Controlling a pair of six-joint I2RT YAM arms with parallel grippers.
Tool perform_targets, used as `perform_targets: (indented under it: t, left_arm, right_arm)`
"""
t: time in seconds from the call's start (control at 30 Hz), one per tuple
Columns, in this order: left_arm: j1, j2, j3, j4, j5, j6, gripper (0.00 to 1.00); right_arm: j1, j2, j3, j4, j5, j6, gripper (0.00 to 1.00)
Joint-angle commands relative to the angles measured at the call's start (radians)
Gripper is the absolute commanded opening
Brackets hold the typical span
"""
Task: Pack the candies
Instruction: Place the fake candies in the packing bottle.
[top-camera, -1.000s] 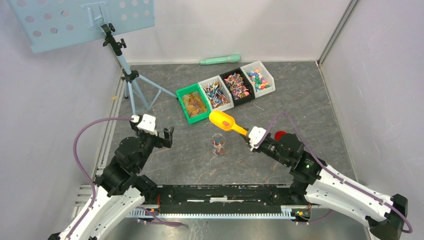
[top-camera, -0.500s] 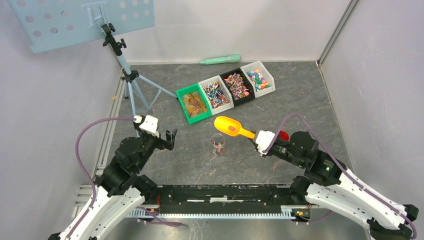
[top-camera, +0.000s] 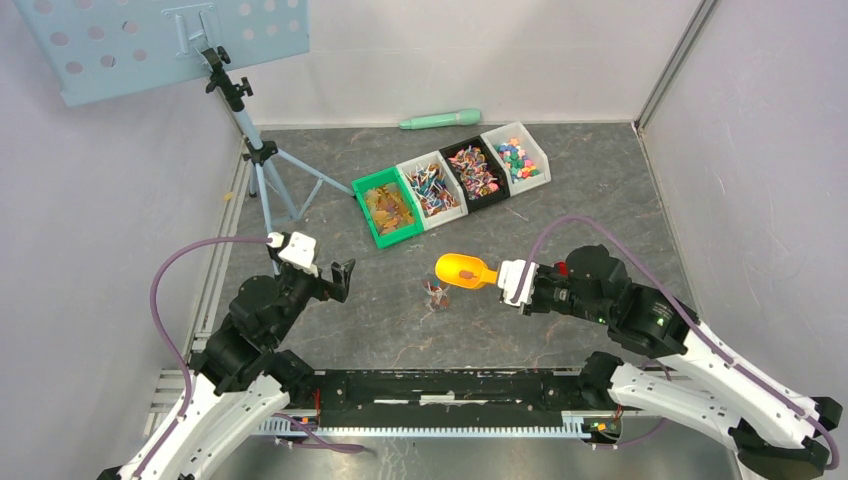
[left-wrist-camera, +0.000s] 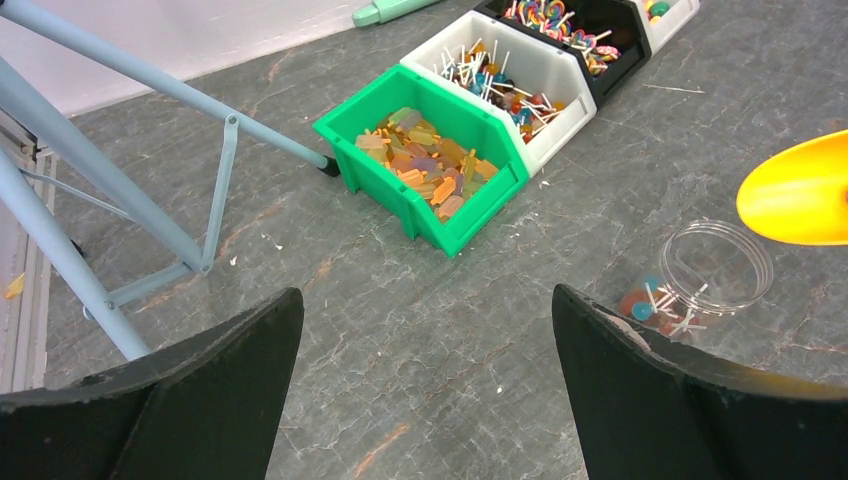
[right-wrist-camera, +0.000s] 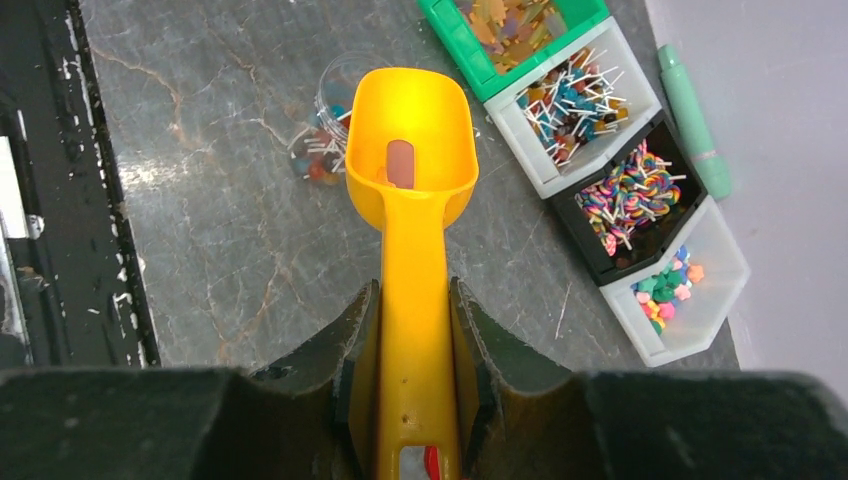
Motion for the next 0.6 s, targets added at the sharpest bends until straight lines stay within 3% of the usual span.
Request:
perform_targets:
  t: [0.0, 0.57]
  left_arm:
    - [0.005, -0.007, 0.004, 0.002, 0.006, 0.014, 1.00]
    - [0.004, -0.017, 0.006, -0.004, 0.004, 0.013, 1.00]
  right_arm:
    - [-0.002, 0.029, 0.100, -0.069, -0.023, 0.000, 0.00]
    - [-0.001, 0.123, 0.204, -0.155, -0.011, 0.031, 0.00]
